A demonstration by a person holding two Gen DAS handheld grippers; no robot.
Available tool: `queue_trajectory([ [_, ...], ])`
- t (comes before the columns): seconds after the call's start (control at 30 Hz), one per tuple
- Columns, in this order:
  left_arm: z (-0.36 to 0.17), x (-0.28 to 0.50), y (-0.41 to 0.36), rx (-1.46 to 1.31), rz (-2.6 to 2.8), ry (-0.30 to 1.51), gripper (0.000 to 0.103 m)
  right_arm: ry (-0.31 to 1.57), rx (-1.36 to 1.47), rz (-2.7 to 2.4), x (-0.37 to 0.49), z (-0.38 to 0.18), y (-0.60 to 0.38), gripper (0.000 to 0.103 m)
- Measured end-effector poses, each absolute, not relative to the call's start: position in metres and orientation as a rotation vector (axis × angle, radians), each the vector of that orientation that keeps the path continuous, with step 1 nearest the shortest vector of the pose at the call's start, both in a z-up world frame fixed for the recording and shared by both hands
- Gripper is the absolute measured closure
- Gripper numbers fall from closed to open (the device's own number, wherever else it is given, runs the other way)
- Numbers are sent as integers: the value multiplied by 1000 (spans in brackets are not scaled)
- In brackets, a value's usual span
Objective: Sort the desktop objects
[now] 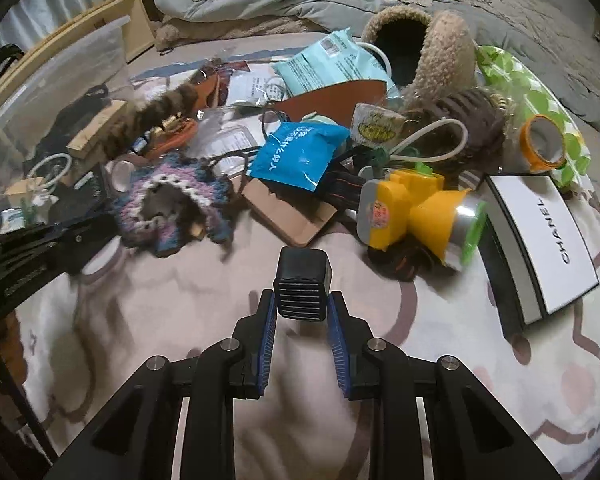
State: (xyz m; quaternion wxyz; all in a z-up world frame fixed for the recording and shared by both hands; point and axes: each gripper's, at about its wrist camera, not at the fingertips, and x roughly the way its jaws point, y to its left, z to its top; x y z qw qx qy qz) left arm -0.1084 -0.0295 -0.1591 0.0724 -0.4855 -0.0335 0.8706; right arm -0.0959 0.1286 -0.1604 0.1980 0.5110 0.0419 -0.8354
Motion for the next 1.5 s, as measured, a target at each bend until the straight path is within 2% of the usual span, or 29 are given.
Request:
queue_trajectory([
  [0.07,-159,-106,-32,-1465,2606,-149,97,105,1430,-2334,-90,-154,132,76],
  [0.1,-159,-107,-33,-1471,2607,-162,93,93,1438,-2328,-87,-151,135,76],
  [0.17,-159,-107,-32,-1471,2610,-180,72,63,1447,-2313,-81,-145,137,76],
  [0.2,-158,-108,-30,-1460,2617,-188,58,49,1445,-2306,-77,-142,138,76],
  [0.23,-158,-108,-29,-1449,2623,-192,54,46,1440,-2297,-71,-138,138,76],
  [0.6,-169,-132,-9,-1482,2668,-39,54,-20,1387,-2208,-26,-103,140,77],
  [0.63,-171,-134,-7,-1497,2673,8,57,-21,1375,-2207,-23,-100,140,76],
  [0.67,-174,-135,-5,-1505,2675,54,64,-23,1367,-2209,-22,-99,140,76],
  [0.7,-175,-135,-4,-1504,2669,87,79,-27,1358,-2213,-21,-97,141,76],
  [0.77,-175,-134,-4,-1487,2661,109,82,-47,1346,-2213,-21,-93,142,77],
  [0.8,-172,-133,-5,-1471,2655,102,89,-59,1339,-2217,-21,-91,143,76],
  [0.83,-169,-131,-6,-1459,2651,90,91,-70,1331,-2225,-22,-88,145,76],
  [1.07,-132,-115,-15,-1364,2649,-18,92,-117,1295,-2260,-28,-76,153,76],
  [1.5,-13,-75,-22,-972,2716,-125,92,-151,1120,-2350,-29,-33,158,77],
])
